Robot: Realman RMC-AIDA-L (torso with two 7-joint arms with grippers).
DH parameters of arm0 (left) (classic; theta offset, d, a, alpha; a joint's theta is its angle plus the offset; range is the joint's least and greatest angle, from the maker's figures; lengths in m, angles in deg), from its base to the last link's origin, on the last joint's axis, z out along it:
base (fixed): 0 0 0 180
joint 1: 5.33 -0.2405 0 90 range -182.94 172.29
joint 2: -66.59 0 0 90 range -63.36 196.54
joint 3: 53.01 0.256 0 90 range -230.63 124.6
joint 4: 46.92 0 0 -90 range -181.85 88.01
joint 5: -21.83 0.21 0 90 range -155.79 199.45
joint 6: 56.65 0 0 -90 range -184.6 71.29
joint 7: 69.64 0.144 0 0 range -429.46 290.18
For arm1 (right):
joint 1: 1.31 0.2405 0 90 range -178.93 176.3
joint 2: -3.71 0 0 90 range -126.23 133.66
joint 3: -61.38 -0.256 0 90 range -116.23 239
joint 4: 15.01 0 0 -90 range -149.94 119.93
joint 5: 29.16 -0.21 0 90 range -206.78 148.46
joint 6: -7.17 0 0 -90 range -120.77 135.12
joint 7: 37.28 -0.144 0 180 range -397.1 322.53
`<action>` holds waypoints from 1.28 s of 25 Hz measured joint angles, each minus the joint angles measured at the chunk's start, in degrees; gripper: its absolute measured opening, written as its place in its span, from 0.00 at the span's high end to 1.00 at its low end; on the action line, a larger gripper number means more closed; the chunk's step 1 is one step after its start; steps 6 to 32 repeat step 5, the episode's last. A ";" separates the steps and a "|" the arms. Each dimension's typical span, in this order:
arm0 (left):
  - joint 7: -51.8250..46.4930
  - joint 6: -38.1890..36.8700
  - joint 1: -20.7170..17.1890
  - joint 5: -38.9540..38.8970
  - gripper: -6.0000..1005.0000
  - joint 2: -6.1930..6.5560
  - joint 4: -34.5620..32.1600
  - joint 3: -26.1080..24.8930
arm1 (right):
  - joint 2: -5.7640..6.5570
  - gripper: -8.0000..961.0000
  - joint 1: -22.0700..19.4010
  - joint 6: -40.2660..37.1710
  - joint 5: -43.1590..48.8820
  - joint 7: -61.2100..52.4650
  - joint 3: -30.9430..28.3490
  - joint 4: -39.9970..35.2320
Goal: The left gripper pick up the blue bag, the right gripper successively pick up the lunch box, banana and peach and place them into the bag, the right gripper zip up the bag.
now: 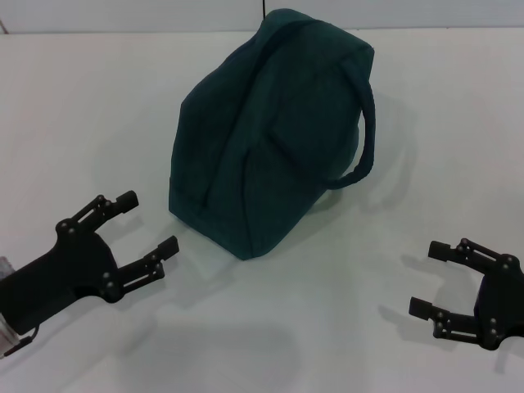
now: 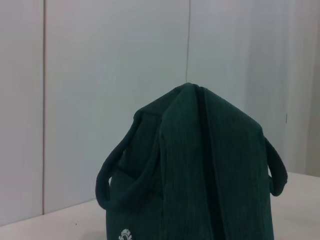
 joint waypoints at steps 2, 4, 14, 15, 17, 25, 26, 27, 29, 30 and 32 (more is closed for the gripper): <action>0.04 -0.01 0.19 0.01 0.12 -0.01 0.04 0.07 | -0.04 0.10 -0.06 -0.15 -0.16 0.24 -0.08 0.01; 0.02 -0.04 0.25 0.03 0.12 -0.02 0.10 0.11 | -0.06 0.10 -0.03 -0.41 -0.20 0.30 -0.19 0.02; 0.01 -0.05 0.29 0.03 0.12 -0.02 0.23 0.12 | -0.07 0.10 0.01 -0.58 -0.21 0.33 -0.23 0.02; 0.01 -0.05 0.29 0.03 0.12 -0.02 0.23 0.12 | -0.07 0.10 0.01 -0.58 -0.21 0.33 -0.23 0.02; 0.01 -0.05 0.29 0.03 0.12 -0.02 0.23 0.12 | -0.07 0.10 0.01 -0.58 -0.21 0.33 -0.23 0.02; 0.01 -0.05 0.29 0.03 0.12 -0.02 0.23 0.12 | -0.07 0.10 0.01 -0.58 -0.21 0.33 -0.23 0.02; 0.01 -0.05 0.29 0.03 0.12 -0.02 0.23 0.12 | -0.07 0.10 0.01 -0.58 -0.21 0.33 -0.23 0.02; 0.01 -0.05 0.29 0.03 0.12 -0.02 0.23 0.12 | -0.07 0.10 0.01 -0.58 -0.21 0.33 -0.23 0.02; 0.01 -0.05 0.29 0.03 0.12 -0.02 0.23 0.12 | -0.07 0.10 0.01 -0.58 -0.21 0.33 -0.23 0.02; 0.01 -0.05 0.29 0.03 0.12 -0.02 0.23 0.12 | -0.07 0.10 0.01 -0.58 -0.21 0.33 -0.23 0.02; 0.01 -0.05 0.29 0.03 0.12 -0.02 0.23 0.12 | -0.07 0.10 0.01 -0.58 -0.21 0.33 -0.23 0.02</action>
